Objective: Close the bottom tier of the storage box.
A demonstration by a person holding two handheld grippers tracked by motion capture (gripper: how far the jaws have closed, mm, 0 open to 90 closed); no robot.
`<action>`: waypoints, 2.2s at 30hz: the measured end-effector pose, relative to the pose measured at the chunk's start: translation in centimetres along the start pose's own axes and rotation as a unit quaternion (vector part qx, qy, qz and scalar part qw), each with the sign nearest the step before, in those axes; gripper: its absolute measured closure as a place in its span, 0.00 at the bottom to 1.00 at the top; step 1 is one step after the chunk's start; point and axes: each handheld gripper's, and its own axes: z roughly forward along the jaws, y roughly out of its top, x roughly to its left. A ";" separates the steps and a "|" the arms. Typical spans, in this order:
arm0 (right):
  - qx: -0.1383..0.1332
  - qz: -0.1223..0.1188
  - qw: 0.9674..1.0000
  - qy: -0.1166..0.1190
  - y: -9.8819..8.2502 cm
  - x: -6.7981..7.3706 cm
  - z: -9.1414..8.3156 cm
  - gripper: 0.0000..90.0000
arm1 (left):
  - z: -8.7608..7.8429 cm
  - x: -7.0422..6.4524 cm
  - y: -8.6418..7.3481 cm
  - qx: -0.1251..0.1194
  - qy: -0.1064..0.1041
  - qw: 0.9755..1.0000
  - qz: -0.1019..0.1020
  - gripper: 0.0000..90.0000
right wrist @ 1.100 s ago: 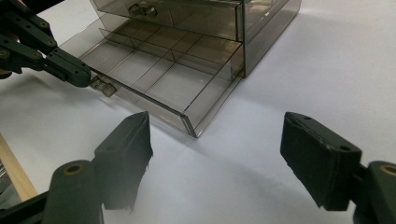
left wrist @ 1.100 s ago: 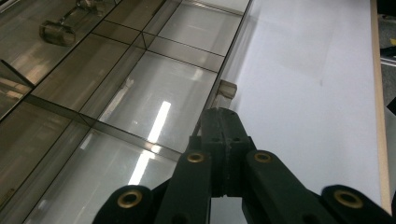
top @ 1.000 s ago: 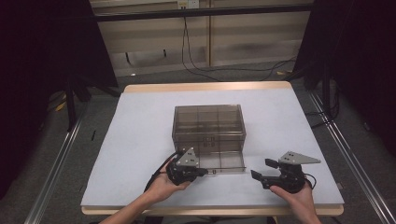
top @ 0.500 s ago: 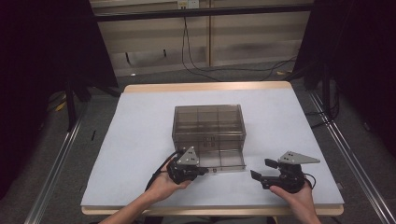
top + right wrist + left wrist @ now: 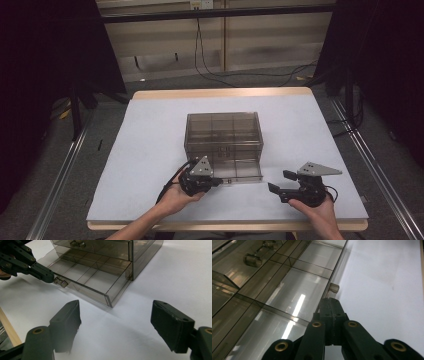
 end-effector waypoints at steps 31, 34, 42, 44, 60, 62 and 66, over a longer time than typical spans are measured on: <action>0.002 -0.003 1.000 0.003 0.0 0.0 0.1 0.27 | 0.1 1.0 0.1 -0.004 0.017 1.000 -0.013 1.00; 0.003 -0.003 1.000 0.003 0.0 0.1 0.2 0.27 | 0.1 1.1 0.1 -0.003 0.017 1.000 -0.015 1.00; 0.002 -0.004 1.000 0.003 0.0 0.0 0.1 0.27 | 0.1 1.1 0.1 -0.009 0.027 0.999 -0.020 1.00; 0.002 -0.004 1.000 0.003 0.0 0.0 0.1 0.27 | 0.1 1.2 0.1 -0.010 0.022 1.000 -0.015 1.00; 0.007 -0.004 1.000 0.004 0.0 0.1 0.3 0.27 | 0.1 1.4 0.2 -0.007 0.027 1.000 -0.012 1.00; 0.007 -0.004 1.000 0.004 0.0 0.1 0.3 0.27 | 0.1 1.4 0.1 -0.011 0.025 1.000 -0.012 1.00; 0.005 -0.003 1.000 0.003 0.0 0.1 0.3 0.27 | 0.1 1.4 0.2 -0.009 0.027 0.999 -0.017 1.00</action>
